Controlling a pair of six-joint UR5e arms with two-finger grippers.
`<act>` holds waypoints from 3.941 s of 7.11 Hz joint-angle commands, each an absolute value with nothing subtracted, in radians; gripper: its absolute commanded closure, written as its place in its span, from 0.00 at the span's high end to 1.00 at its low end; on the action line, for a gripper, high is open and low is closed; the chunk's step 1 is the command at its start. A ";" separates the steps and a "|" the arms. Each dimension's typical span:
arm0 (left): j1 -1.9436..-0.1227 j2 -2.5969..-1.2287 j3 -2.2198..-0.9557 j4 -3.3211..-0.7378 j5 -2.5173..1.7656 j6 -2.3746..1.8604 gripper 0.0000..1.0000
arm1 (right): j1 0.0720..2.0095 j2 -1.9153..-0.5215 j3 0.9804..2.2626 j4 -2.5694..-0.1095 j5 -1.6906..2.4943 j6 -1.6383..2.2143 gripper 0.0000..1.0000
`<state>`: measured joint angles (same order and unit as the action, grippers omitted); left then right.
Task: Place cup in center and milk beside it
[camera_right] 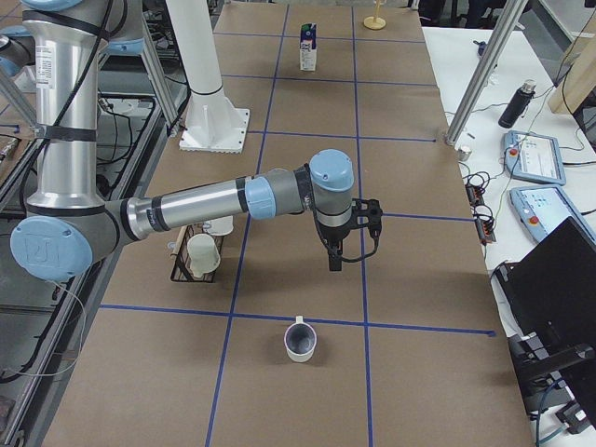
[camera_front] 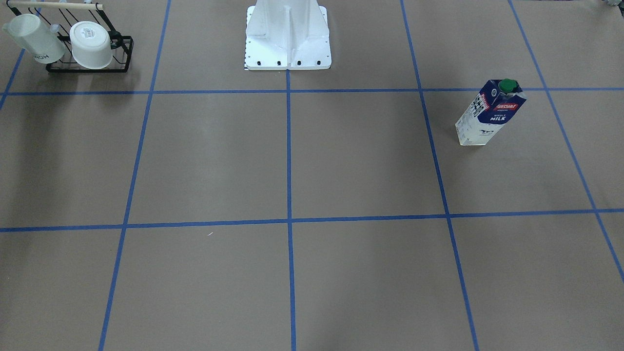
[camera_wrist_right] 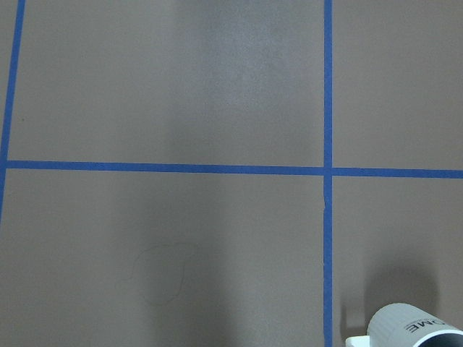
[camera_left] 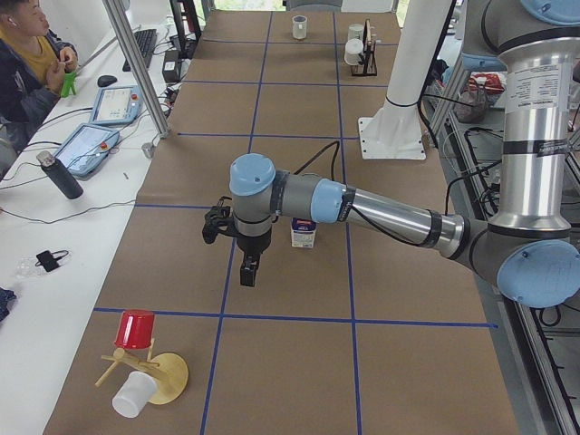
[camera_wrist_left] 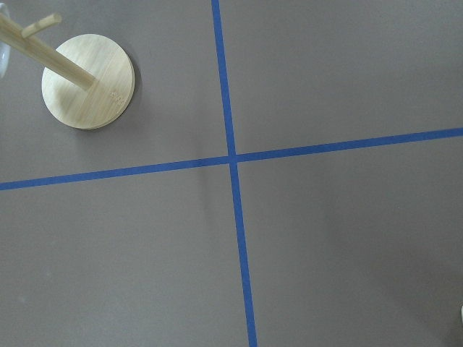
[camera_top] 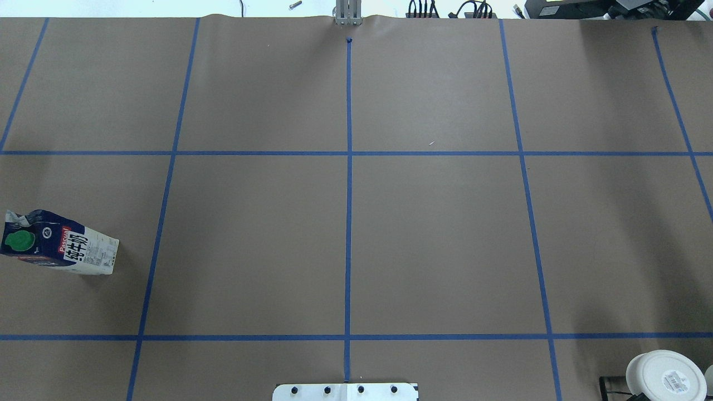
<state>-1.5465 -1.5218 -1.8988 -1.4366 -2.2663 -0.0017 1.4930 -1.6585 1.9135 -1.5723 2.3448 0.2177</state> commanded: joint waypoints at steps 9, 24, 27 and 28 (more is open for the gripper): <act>-1.546 -1.463 -1.945 -1.486 -2.267 -0.003 0.98 | 1.482 -1.709 1.910 -1.569 2.352 0.212 1.00; -1.545 -1.480 -1.953 -1.491 -2.267 -0.005 0.98 | 1.634 -1.581 1.431 -1.568 2.306 -0.265 1.00; -1.545 -1.480 -1.959 -1.490 -2.267 -0.005 0.98 | 1.593 -1.629 1.417 -1.531 2.287 -0.270 1.00; -1.545 -1.480 -1.959 -1.489 -2.267 -0.005 0.98 | 1.585 -1.664 1.404 -1.463 2.281 -0.264 1.00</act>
<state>-1.5447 -1.4803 -1.9584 -1.4900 -2.2672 -0.0046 1.6003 -1.6284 1.4158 -1.5250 2.2904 -0.2682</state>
